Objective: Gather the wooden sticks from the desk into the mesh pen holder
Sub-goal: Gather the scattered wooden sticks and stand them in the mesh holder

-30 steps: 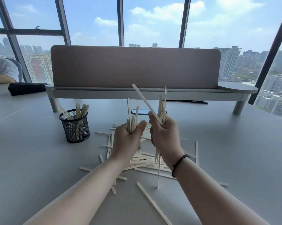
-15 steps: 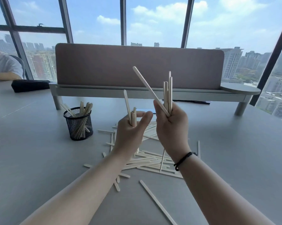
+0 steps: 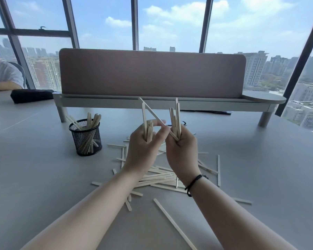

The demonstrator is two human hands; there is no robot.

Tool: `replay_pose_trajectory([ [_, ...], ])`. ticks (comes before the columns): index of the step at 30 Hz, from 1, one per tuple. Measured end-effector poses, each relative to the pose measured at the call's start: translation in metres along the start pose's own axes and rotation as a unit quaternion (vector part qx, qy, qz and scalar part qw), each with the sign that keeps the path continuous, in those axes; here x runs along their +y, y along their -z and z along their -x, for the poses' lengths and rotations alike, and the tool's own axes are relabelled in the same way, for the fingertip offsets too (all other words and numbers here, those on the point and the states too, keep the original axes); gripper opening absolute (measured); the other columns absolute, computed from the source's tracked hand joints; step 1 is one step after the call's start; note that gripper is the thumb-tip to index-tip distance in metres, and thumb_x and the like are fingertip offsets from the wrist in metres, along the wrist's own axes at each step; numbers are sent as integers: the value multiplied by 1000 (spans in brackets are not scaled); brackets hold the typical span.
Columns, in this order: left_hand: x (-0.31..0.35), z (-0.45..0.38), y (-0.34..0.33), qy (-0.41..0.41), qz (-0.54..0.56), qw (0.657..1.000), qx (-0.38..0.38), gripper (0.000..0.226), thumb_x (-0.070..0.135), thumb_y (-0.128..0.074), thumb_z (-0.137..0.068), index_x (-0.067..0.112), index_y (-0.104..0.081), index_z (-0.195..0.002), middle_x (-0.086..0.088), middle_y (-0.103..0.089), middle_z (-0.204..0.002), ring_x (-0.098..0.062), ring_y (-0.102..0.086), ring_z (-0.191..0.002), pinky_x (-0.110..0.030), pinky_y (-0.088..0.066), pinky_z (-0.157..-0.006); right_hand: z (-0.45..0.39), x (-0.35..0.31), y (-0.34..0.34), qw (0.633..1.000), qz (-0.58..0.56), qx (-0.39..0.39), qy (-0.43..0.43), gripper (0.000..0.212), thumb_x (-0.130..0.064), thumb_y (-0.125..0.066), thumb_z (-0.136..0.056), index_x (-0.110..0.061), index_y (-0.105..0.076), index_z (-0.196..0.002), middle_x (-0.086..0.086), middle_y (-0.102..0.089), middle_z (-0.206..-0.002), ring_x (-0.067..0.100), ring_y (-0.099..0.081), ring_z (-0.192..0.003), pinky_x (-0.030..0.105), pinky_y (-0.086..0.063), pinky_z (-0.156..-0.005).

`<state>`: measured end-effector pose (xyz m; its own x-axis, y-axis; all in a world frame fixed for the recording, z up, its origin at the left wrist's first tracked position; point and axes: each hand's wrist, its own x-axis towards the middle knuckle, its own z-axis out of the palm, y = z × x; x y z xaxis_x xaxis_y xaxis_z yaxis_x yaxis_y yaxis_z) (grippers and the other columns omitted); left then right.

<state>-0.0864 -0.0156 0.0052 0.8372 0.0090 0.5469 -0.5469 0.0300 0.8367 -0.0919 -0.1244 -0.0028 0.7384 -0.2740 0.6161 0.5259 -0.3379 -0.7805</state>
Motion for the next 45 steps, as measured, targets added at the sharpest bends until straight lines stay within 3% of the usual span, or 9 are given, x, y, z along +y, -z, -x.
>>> replay_pose_trajectory([
  [7,4,-7,1,-46,-64,997,20,38,20,-60,-102,0,-66,-70,16,-42,-44,0,-44,-45,-11,-34,-53,9,5,-8,999,17,-26,-23,32,-30,-63,-91,-6,-46,-77,2,-49,-62,16,-39,-58,38,-38,-55],
  [12,-11,-12,9,-56,-137,988,-37,51,40,-55,-96,-4,-63,-71,-18,-57,-61,-29,-54,-60,-43,-44,-58,16,7,-3,996,7,-84,-39,40,-12,-67,-84,-21,-38,-59,-11,-34,-52,8,-28,-53,24,-25,-50],
  [16,-15,-9,13,-33,-159,984,-71,45,32,-55,-100,1,-58,-67,-2,-43,-54,-13,-42,-55,-36,-37,-57,15,10,1,988,-37,-121,-87,46,-4,-70,-79,-23,-38,-53,-13,-31,-51,8,-27,-53,22,-24,-49],
  [20,-8,-15,21,6,-90,996,21,31,26,-53,-105,13,-77,-89,11,-53,-54,-4,-42,-44,-21,-40,-52,15,13,6,974,-17,-174,-146,55,-23,-81,-78,-17,-32,-54,-7,-28,-46,10,-24,-44,22,-24,-45],
  [26,-16,-21,42,53,-73,992,92,59,48,-57,-95,7,-48,-54,-5,-41,-47,-18,-37,-45,-32,-33,-55,2,1,4,972,-97,-107,-186,64,-62,-68,-78,-11,-32,-61,10,-24,-60,21,-18,-50,41,-18,-50],
  [30,-15,-18,44,38,-102,992,70,76,56,-58,-91,-9,-36,-60,-28,-38,-52,-22,-36,-51,-41,-37,-54,-7,-8,-2,964,-185,-88,-167,55,-42,-66,-93,-23,-38,-50,5,-30,-50,17,-26,-43,35,-22,-47],
  [33,-21,-16,48,59,-107,990,64,72,50,-63,-93,-16,-45,-68,-37,-47,-60,-23,-46,-51,-49,-49,-59,-1,-5,-13,971,-164,-93,-150,58,-36,-69,-92,-5,-37,-54,10,-35,-51,22,-33,-45,38,-32,-49],
  [38,-28,-7,53,104,-118,987,21,65,43,-65,-95,-15,-54,-67,-35,-56,-62,-20,-56,-46,-26,-49,-50,2,6,-17,968,-146,-103,-175,52,-34,-74,-88,-10,-41,-56,9,-33,-52,22,-31,-48,39,-29,-51],
  [45,-17,-22,66,159,-22,986,49,71,60,-61,-81,-3,-37,-58,-13,-32,-53,-24,-32,-51,-40,-29,-55,-21,-24,-40,967,-132,-95,-197,64,-30,-59,-96,-24,-30,-39,3,-24,-44,15,-20,-39,25,-22,-46],
])
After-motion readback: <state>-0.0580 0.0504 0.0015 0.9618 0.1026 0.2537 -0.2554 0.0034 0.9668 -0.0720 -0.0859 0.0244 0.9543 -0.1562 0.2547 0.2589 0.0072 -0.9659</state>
